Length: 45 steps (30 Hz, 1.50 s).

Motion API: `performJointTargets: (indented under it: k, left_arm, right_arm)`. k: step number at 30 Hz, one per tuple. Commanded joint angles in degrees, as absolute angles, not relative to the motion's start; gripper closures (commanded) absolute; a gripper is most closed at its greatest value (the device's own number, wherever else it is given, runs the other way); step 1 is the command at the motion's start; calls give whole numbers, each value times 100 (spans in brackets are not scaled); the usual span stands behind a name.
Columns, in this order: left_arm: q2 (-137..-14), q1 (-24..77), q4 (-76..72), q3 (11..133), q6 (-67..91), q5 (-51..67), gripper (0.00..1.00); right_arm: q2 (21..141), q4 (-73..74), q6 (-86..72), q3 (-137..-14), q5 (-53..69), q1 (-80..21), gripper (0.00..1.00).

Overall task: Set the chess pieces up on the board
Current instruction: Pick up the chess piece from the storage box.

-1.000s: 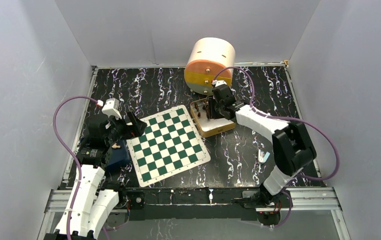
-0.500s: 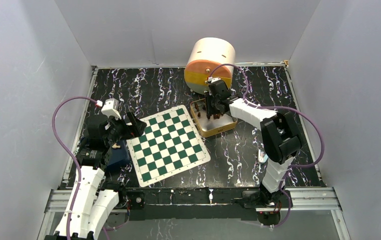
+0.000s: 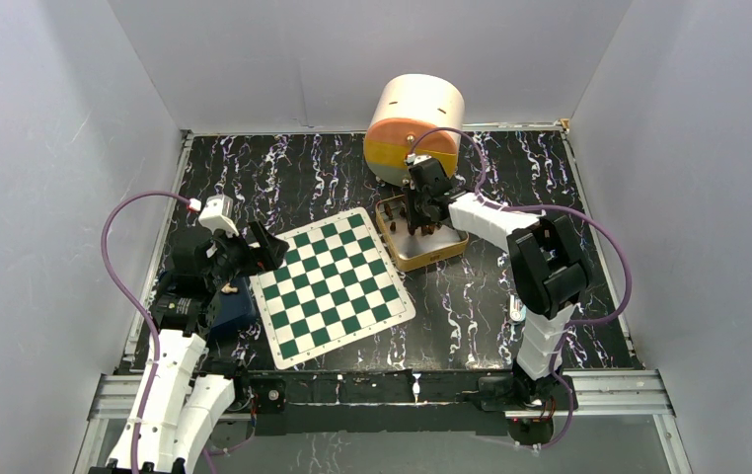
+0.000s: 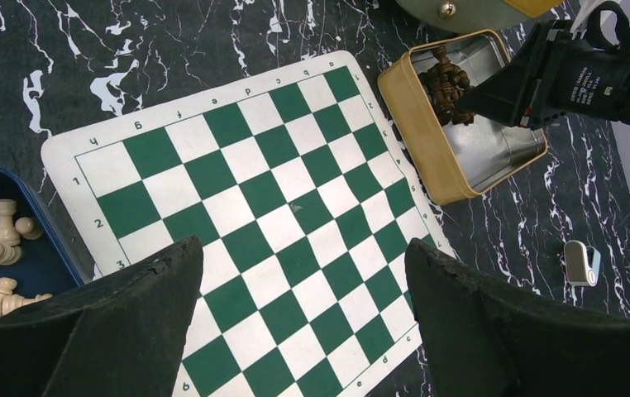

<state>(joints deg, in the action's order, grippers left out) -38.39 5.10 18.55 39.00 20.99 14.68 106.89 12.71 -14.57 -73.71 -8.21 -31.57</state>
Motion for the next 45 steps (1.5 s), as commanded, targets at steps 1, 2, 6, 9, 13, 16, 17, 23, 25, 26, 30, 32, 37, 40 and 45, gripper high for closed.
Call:
performJointTargets:
  k: [1,2,6,9,13,16,17,23,25,26,30,32,37,40,45]
  left_arm:
    - [-3762,536,1909,3960,2028,1400,12]
    - [-3766,536,1912,3956,2030,1380,12]
    - [-3769,536,1941,3962,2025,1360,12]
    - [-3771,536,1936,3959,2021,1351,12]
    - [-3771,536,1936,3965,2022,1349,12]
    - [-3769,536,1942,3954,2031,1357,12]
    - [-3756,536,1942,3955,2035,1355,12]
    - [-3805,536,1941,3957,2043,1376,12]
    - [-3806,536,1938,3958,2039,1388,12]
    - [-3797,536,1939,3963,2039,1382,12]
    - [-3771,536,1937,3955,2039,1372,12]
    - [-3785,536,1937,3955,2039,1379,12]
    - [-3822,536,1936,3963,2039,1391,12]
    - [-3806,536,1937,3955,2039,1376,12]
    - [-3806,536,1939,3951,2039,1354,12]
  right_arm:
    - [10720,1242,-1342,-7658,-852,-3164,73]
    - [10706,1282,-1326,-7674,-853,-3160,76]
    - [10515,1420,-1247,-7719,-933,-3160,82]
    - [10373,1492,-1214,-7755,-976,-3156,86]
    - [10232,1682,-1215,-7874,-924,-3170,88]
    - [10148,1843,-1217,-7946,-902,-3172,88]
    - [10136,1913,-1208,-7986,-919,-3171,88]
    - [10074,2085,-1160,-8080,-961,-3172,83]
    - [10100,1928,-1127,-7936,-832,-3172,76]
    - [10131,1879,-1103,-7907,-749,-3173,74]
    - [10312,1730,-1073,-7844,-685,-3173,66]
    - [10407,1645,-1043,-7815,-707,-3173,64]
    - [10589,1538,-1031,-7762,-717,-3173,62]
    - [10677,1523,-1036,-7750,-685,-3172,60]
    - [10807,1505,-1042,-7750,-733,-3168,62]
